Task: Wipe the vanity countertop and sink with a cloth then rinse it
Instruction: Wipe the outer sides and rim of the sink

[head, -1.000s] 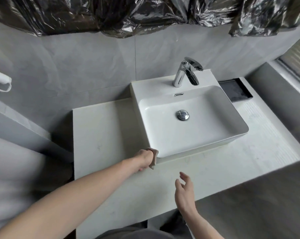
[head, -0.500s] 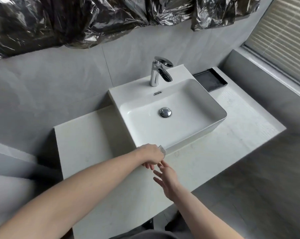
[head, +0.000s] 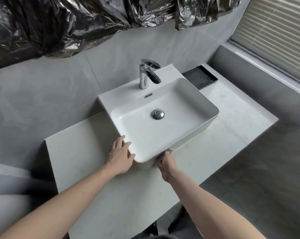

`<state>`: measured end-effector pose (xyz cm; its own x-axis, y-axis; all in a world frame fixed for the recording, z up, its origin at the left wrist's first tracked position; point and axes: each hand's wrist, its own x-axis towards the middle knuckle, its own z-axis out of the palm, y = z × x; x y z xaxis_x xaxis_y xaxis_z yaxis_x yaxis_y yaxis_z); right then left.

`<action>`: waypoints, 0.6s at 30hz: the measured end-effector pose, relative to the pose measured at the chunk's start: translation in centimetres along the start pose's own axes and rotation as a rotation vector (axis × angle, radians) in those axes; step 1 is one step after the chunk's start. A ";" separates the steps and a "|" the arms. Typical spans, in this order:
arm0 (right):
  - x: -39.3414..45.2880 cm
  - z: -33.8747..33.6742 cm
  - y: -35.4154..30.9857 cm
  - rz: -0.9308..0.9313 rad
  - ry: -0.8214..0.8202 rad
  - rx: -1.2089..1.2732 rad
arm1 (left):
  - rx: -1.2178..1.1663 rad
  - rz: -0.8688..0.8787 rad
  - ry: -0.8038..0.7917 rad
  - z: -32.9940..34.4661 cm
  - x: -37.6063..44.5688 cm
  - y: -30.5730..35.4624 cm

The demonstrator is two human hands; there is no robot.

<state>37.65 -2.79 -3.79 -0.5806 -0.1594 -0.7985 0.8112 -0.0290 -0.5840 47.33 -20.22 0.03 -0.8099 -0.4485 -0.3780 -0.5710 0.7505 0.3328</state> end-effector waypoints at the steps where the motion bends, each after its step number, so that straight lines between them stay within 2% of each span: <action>1: 0.0 0.5 0.7 0.010 0.004 0.013 | -0.005 0.012 -0.024 0.3 0.2 0.0; 6: -3.1 4.0 4.7 0.193 -0.181 0.109 | -0.016 0.061 -0.033 1.4 0.6 -0.1; 9: -4.1 3.9 3.9 0.229 -0.253 0.142 | -0.012 0.078 0.000 1.6 0.6 -0.2; 12: -3.7 2.4 0.6 0.168 -0.132 0.087 | -0.019 0.078 0.036 1.8 0.5 0.2; 18: 1.5 -2.9 -7.8 -0.081 0.055 -0.083 | -0.050 0.014 0.036 2.2 0.3 1.1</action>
<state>30.23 0.04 -0.86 -0.6484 -0.1052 -0.7540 0.7545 0.0429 -0.6549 46.79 -18.44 -1.63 -0.8215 -0.4562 -0.3419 -0.5650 0.7317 0.3812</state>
